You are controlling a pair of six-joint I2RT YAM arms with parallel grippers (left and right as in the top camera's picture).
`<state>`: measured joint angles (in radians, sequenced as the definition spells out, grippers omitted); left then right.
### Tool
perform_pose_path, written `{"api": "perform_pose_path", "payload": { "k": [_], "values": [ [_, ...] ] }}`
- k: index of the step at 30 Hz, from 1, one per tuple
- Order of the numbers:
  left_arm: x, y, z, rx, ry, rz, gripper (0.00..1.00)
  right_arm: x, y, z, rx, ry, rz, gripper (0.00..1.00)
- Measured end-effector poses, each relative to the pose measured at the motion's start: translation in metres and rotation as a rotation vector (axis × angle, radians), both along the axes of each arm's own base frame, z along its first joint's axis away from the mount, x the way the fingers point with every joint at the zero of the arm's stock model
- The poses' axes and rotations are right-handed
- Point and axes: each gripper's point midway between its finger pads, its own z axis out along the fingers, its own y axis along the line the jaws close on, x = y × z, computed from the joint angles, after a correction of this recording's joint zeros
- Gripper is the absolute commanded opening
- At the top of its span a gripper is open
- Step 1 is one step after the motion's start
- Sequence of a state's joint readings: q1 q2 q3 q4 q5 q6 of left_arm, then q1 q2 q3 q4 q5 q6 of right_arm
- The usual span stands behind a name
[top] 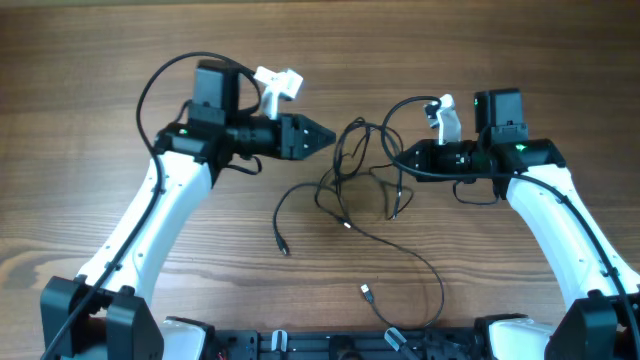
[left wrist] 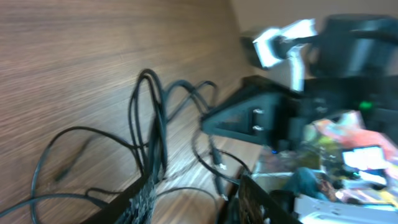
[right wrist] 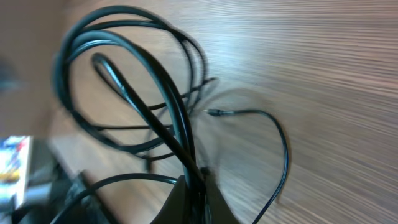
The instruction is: Untangle cables
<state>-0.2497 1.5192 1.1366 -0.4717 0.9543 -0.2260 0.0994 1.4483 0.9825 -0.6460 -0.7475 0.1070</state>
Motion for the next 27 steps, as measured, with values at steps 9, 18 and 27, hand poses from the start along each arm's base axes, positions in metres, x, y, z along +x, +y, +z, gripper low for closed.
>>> {"api": "perform_pose_path", "payload": {
  "k": [9, 18, 27],
  "values": [
    [-0.005, -0.015, -0.044, 0.212, 0.021, 0.034, 0.18, -0.009, 0.015, 0.015, 0.106, -0.040, 0.102, 0.04],
    [-0.012, -0.016, -0.060, 0.257, 0.073, 0.028, 0.57, 0.005, 0.018, 0.024, 0.128, -0.101, 0.088, 0.04],
    [-0.018, -0.013, -0.064, 0.275, 0.109, 0.025, 0.25, 0.013, 0.025, 0.040, 0.215, -0.102, 0.063, 0.04]
  ]
}}
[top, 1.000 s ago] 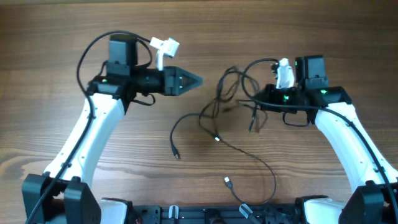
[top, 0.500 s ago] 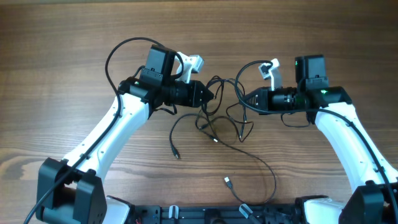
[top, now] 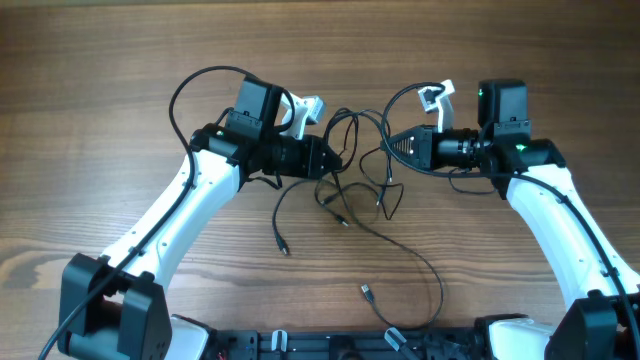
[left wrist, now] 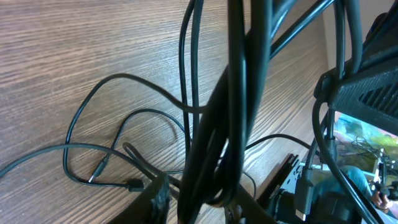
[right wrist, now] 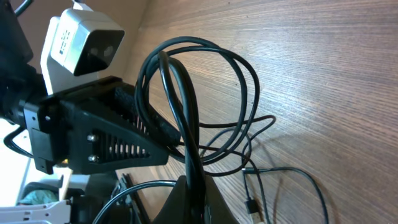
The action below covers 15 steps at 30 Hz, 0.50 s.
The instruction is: Untangle cables
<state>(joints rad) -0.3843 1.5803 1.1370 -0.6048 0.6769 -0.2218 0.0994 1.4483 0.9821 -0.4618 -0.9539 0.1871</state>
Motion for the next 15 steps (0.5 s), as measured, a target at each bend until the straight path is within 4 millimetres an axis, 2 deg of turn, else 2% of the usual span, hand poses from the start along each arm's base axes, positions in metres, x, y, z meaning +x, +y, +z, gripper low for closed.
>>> {"api": "perform_pose_path", "payload": {
  "k": [11, 15],
  "values": [
    [-0.0027, 0.0057, -0.0064, 0.038, 0.021, 0.015, 0.25, 0.0032, -0.0009, 0.0002, 0.006, 0.028, -0.031, 0.04],
    [-0.0022, 0.0066, -0.0071, 0.045, 0.019, 0.018, 0.16, 0.0032, -0.0009, 0.0001, 0.006, 0.028, -0.031, 0.04]
  ]
}}
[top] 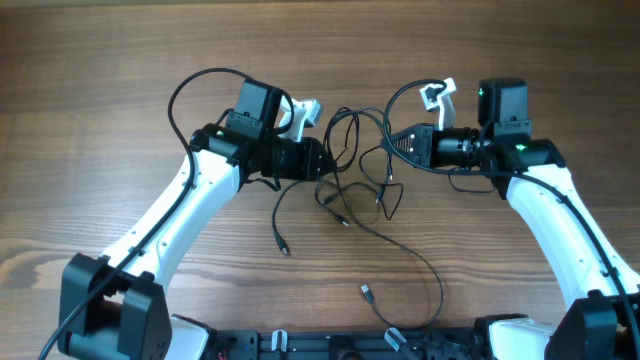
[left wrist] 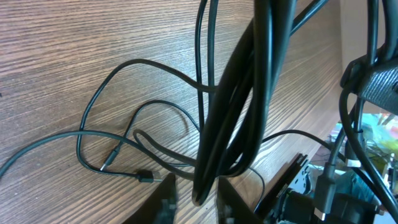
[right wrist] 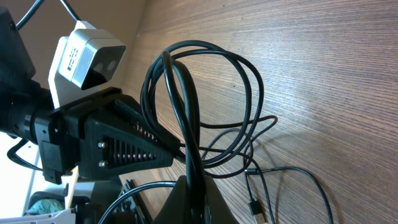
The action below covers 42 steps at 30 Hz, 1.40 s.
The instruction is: Untangle cables
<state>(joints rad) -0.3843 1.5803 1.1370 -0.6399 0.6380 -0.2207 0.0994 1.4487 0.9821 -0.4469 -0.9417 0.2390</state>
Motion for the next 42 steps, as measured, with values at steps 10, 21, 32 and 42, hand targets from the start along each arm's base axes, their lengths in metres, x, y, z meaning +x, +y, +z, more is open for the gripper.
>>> {"api": "perform_pose_path", "payload": {
  "k": [10, 21, 32, 42],
  "values": [
    [0.003, 0.002, -0.002, 0.016, -0.010, 0.010, 0.05, 0.000, 0.000, 0.000, 0.000, 0.000, 0.000, 0.04],
    [0.019, 0.025, -0.013, 0.135, -0.055, 0.094, 0.04, -0.017, -0.031, -0.049, -0.229, 0.228, -0.154, 0.46],
    [0.012, 0.016, -0.016, 0.164, -0.065, 0.063, 0.04, 0.013, -0.021, -0.024, -0.146, 0.057, -0.149, 0.49],
    [-0.010, -0.013, -0.002, 0.152, -0.161, -0.088, 0.04, -0.007, 0.014, -0.006, 0.016, 0.060, 0.023, 0.45]
  ]
}}
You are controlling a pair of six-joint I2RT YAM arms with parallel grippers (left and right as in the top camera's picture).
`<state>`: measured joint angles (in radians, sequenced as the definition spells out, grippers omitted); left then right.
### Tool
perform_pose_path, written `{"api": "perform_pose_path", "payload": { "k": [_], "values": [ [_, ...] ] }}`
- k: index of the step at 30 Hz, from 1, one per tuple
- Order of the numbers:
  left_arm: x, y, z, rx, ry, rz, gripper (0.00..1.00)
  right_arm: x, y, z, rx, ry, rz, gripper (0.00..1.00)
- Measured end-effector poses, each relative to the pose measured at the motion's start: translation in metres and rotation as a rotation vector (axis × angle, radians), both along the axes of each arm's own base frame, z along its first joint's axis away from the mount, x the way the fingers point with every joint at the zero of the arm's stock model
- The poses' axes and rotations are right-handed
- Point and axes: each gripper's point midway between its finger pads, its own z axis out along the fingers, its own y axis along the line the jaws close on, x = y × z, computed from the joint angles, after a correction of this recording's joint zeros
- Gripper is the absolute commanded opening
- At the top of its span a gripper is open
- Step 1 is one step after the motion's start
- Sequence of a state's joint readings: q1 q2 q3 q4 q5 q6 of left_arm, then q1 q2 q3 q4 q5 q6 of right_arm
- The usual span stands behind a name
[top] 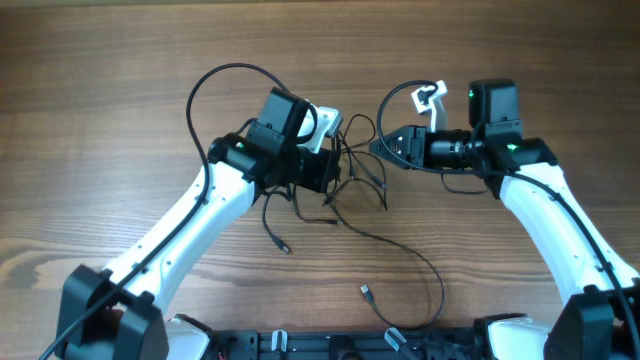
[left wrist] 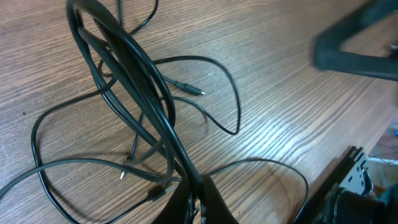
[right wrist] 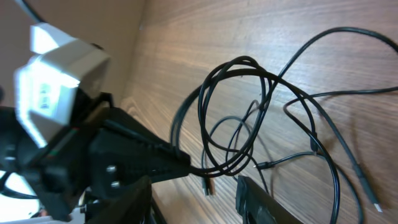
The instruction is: Untangle cables
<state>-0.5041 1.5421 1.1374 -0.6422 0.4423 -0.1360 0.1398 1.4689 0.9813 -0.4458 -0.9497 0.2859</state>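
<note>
A tangle of thin black cables [top: 352, 168] lies at mid-table between the two arms. My left gripper [top: 335, 180] is shut on a bundle of its loops [left wrist: 124, 81], which rise from the closed fingertips in the left wrist view [left wrist: 196, 196]. My right gripper [top: 376, 147] stands open just right of the tangle, touching no strand. In the right wrist view its fingers [right wrist: 134, 202] are spread wide, the looped cables [right wrist: 249, 118] hang ahead of them, and the left gripper's dark body [right wrist: 130, 155] holds those loops.
Loose cable ends trail toward the front: one plug [top: 284, 247] at front left, another [top: 366, 291] near the front edge, joined by a long strand [top: 438, 285]. The wooden table [top: 100, 60] stretches all round. The arm bases' rail [top: 330, 345] runs along the front.
My right gripper, shut on the cable loops then, is now open and off them. My left gripper, then open around the bundle, is now shut on it and has turned.
At first my right gripper held the loops while my left gripper stood open well left of the tangle. Then the left gripper was at the loops with its open fingers around them. Now the left gripper holds the bundle and the right gripper is open.
</note>
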Motion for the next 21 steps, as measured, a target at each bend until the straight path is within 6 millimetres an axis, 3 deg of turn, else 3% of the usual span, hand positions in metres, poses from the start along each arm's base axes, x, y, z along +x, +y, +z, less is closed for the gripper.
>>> {"api": "perform_pose_path", "payload": {
  "k": [4, 9, 15, 21],
  "values": [
    [-0.007, 0.004, 0.005, 0.014, -0.014, -0.034, 0.04, -0.009, 0.019, -0.008, 0.008, 0.023, 0.064, 0.41],
    [-0.010, 0.002, 0.006, 0.010, -0.033, -0.080, 0.04, -0.005, 0.023, -0.024, 0.009, 0.068, 0.066, 0.40],
    [-0.011, -0.013, 0.018, -0.076, -0.082, -0.168, 0.04, -0.003, 0.033, -0.013, 0.107, 0.050, 0.125, 0.36],
    [-0.015, -0.028, 0.034, -0.179, -0.104, -0.233, 0.04, -0.003, 0.034, -0.021, 0.118, 0.085, 0.130, 0.28]
  ]
}}
